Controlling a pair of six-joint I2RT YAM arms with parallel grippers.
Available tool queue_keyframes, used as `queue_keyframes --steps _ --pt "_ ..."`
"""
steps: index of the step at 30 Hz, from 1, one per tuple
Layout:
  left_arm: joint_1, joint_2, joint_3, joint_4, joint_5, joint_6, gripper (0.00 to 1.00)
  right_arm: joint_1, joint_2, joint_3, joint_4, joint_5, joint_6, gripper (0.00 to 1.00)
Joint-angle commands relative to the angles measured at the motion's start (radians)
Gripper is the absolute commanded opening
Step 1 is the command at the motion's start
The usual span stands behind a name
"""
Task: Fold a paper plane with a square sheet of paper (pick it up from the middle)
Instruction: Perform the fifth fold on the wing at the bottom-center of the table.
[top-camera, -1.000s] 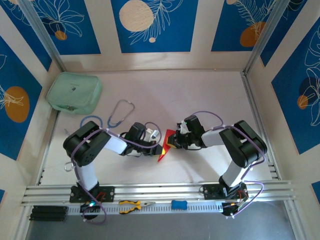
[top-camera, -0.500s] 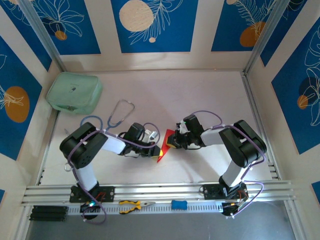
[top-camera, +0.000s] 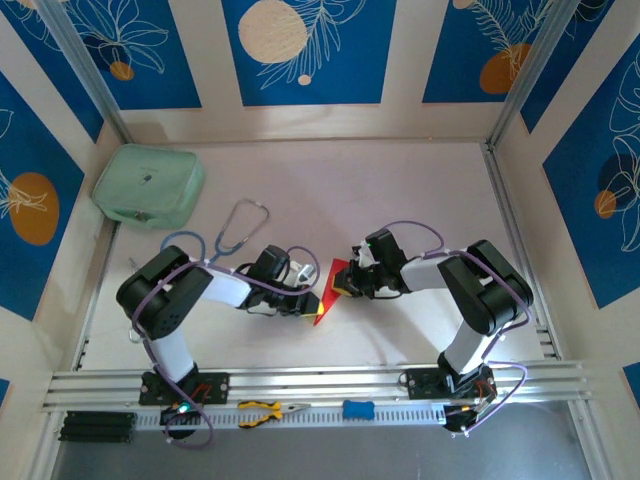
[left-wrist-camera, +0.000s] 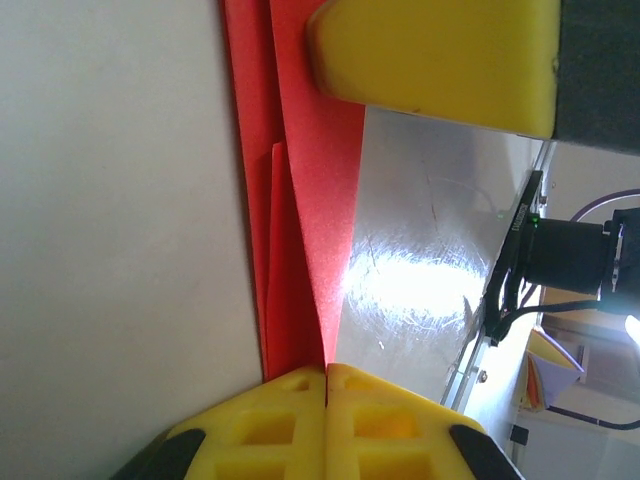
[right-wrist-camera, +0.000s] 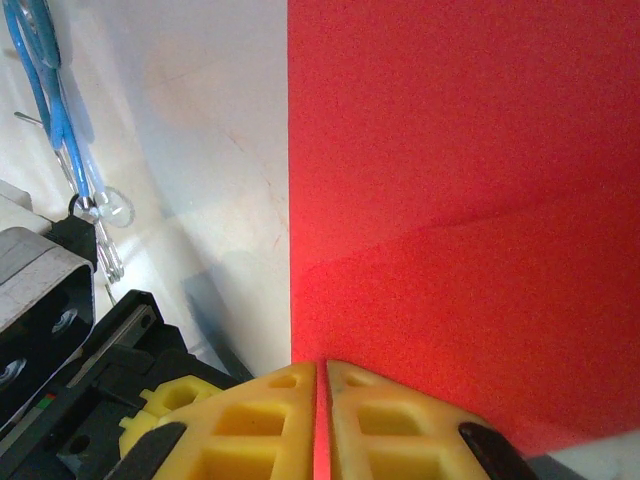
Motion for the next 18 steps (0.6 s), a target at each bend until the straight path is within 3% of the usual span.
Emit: queue_keyframes --steps 1,4,8,18 --pt "-0.021 -0.014 -0.026 -0.203 -0.005 0.036 0.01 0.000 0.041 -0.016 -0.119 0.100 -0.004 0.13" --pt "-0.023 -0.025 -0.018 -0.259 -0.021 0.059 0.08 0.000 0.041 -0.019 -0.120 0.103 -0.002 0.13" --pt "-0.025 -0.048 -0.025 -0.291 -0.039 0.079 0.00 0.000 0.041 -0.019 -0.116 0.103 0.000 0.13" --pt "-0.029 -0.046 -0.018 -0.319 -0.041 0.089 0.04 0.001 0.048 -0.012 -0.121 0.105 0.000 0.13"
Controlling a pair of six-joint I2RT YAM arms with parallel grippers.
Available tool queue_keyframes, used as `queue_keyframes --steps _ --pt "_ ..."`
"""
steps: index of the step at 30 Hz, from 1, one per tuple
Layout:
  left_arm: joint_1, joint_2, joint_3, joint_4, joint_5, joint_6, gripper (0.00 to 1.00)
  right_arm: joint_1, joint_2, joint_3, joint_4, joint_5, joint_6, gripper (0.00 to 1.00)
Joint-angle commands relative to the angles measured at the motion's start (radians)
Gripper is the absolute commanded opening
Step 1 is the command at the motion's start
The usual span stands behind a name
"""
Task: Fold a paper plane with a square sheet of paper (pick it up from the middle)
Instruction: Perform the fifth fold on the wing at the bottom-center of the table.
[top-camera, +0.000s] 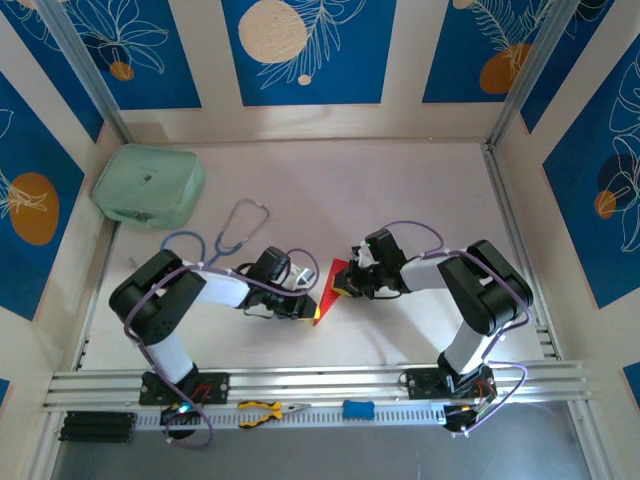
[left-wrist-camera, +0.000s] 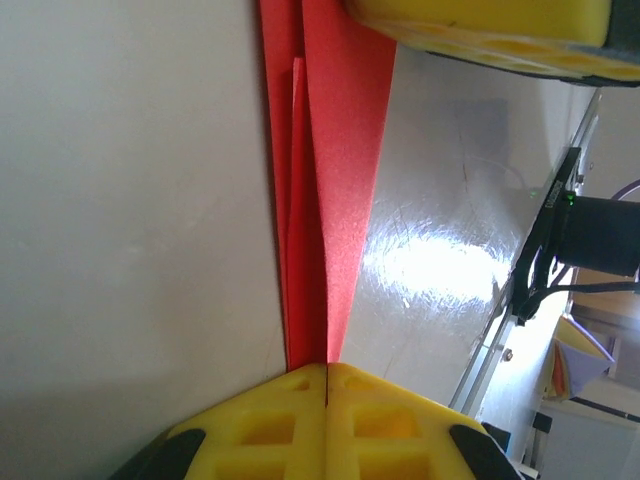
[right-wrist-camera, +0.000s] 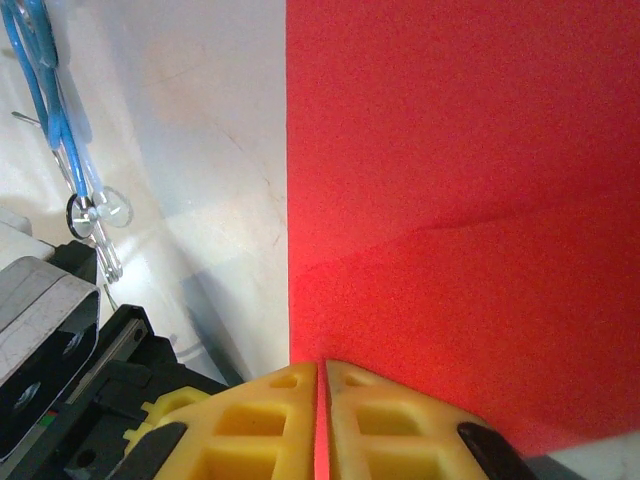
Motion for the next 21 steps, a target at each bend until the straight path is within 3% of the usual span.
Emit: queue_keyframes --steps 1,4,7,10,17,21 --pt "-0.019 0.004 -0.025 -0.176 -0.001 0.031 0.03 -0.001 0.048 -0.015 -0.115 0.102 -0.001 0.13" --pt "-0.025 0.010 -0.010 -0.225 -0.023 0.055 0.01 -0.001 0.048 -0.019 -0.115 0.103 0.002 0.13" --pt "-0.030 0.014 -0.002 -0.247 -0.034 0.065 0.07 -0.002 0.048 -0.020 -0.114 0.103 0.001 0.13" --pt "-0.034 0.015 0.011 -0.290 -0.065 0.080 0.07 -0.001 0.048 -0.020 -0.114 0.104 0.002 0.13" --pt "-0.047 0.011 0.034 -0.368 -0.134 0.107 0.01 -0.001 0.051 -0.019 -0.119 0.106 0.004 0.13" --pt "-0.054 0.003 0.039 -0.391 -0.157 0.112 0.11 -0.001 0.050 -0.017 -0.121 0.108 0.005 0.13"
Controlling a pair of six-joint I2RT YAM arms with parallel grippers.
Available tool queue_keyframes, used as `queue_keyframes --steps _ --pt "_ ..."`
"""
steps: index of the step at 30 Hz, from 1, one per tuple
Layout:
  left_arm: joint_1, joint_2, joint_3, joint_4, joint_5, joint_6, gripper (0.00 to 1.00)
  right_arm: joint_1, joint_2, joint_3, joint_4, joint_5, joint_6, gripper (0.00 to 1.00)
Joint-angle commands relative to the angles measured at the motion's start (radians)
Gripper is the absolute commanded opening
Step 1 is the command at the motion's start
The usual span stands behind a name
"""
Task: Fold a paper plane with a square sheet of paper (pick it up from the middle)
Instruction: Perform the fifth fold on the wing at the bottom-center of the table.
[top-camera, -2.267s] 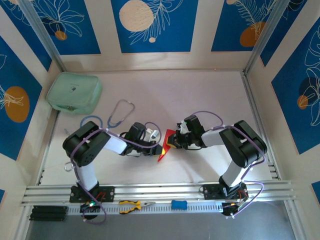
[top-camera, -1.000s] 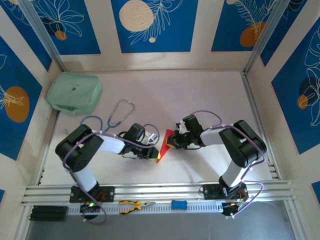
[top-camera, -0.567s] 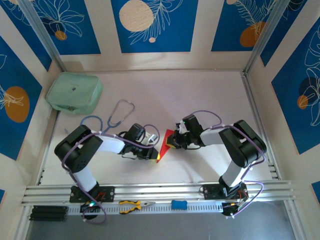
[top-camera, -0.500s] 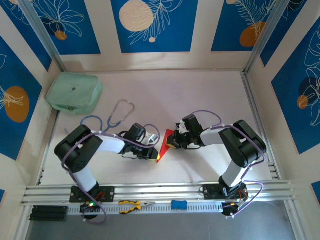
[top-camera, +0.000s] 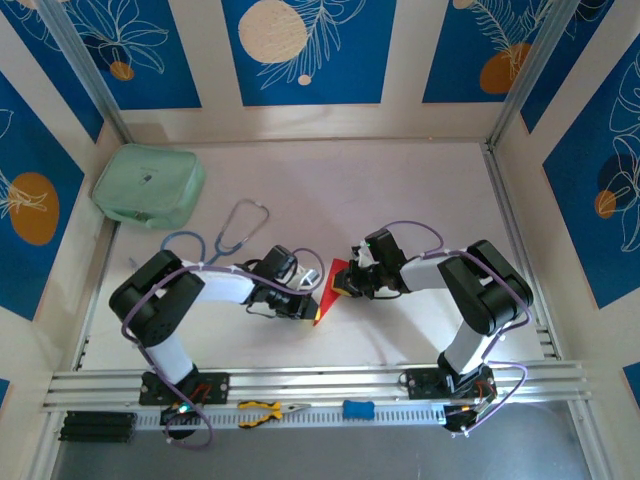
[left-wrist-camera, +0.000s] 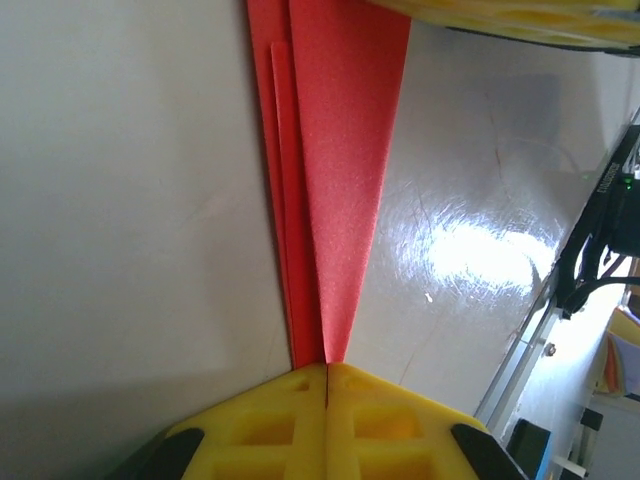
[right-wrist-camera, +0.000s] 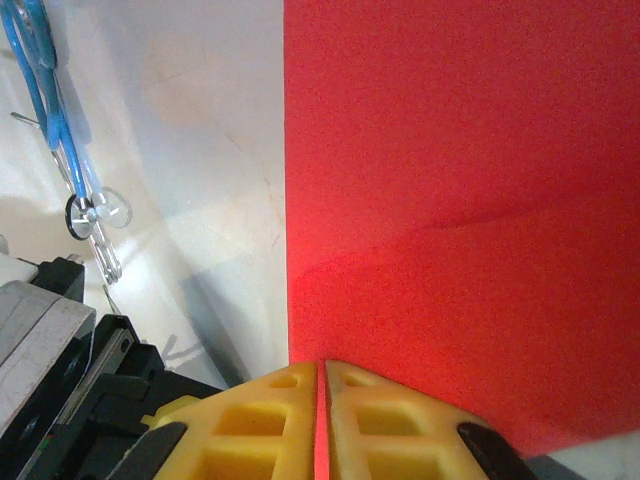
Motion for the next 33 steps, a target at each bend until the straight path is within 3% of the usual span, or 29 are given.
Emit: queue_keyframes --steps 1,19,24,30,33 --pt "-0.018 0.007 -0.039 -0.212 -0.071 0.030 0.11 -0.002 0.051 -0.016 -0.121 0.105 0.004 0.13" --pt "-0.025 -0.026 -0.045 -0.248 -0.108 0.033 0.00 0.001 0.056 -0.014 -0.127 0.111 0.006 0.13" --pt "-0.033 -0.045 -0.048 -0.269 -0.133 0.031 0.00 0.000 0.062 -0.013 -0.128 0.115 0.011 0.13" --pt "-0.034 -0.061 -0.054 -0.275 -0.138 0.028 0.12 0.000 0.062 -0.008 -0.132 0.118 0.012 0.13" --pt "-0.036 -0.058 -0.052 -0.273 -0.136 0.031 0.07 0.001 0.064 -0.007 -0.132 0.117 0.012 0.13"
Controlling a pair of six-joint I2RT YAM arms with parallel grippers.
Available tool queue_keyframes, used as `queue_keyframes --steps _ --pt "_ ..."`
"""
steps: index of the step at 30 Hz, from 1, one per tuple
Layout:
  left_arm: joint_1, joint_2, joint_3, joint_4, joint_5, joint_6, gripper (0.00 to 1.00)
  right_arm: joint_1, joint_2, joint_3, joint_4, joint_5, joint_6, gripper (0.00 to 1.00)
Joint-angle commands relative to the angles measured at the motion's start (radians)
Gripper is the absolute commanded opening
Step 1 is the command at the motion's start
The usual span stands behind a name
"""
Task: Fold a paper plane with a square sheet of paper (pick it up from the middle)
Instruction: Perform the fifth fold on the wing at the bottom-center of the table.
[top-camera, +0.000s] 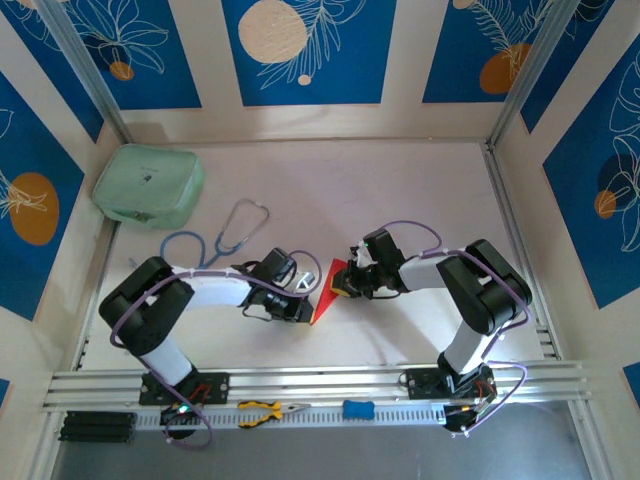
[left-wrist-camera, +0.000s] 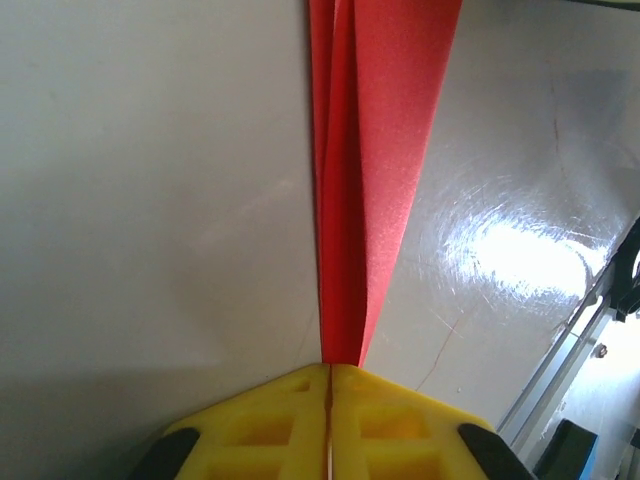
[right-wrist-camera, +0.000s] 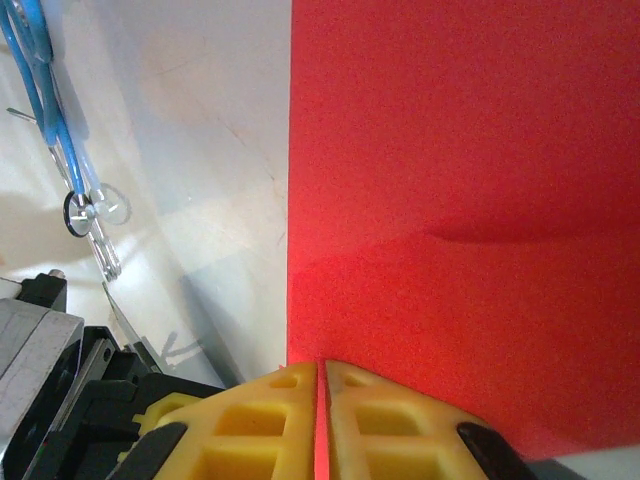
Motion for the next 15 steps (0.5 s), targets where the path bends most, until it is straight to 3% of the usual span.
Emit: queue_keyframes --steps 1,6,12,15 --pt "-0.017 0.010 -0.042 -0.169 -0.039 0.024 0.05 -0.010 0.057 -0.017 -0.121 0.118 0.008 0.13" --pt "-0.021 -0.035 -0.045 -0.171 -0.057 0.023 0.03 -0.007 0.057 -0.016 -0.122 0.119 0.010 0.13" --pt "-0.019 -0.204 -0.039 -0.213 -0.187 -0.007 0.03 -0.002 0.057 -0.010 -0.126 0.121 0.014 0.13" --pt "-0.017 -0.243 -0.014 -0.154 -0.153 -0.005 0.02 -0.002 0.057 -0.009 -0.128 0.121 0.014 0.13"
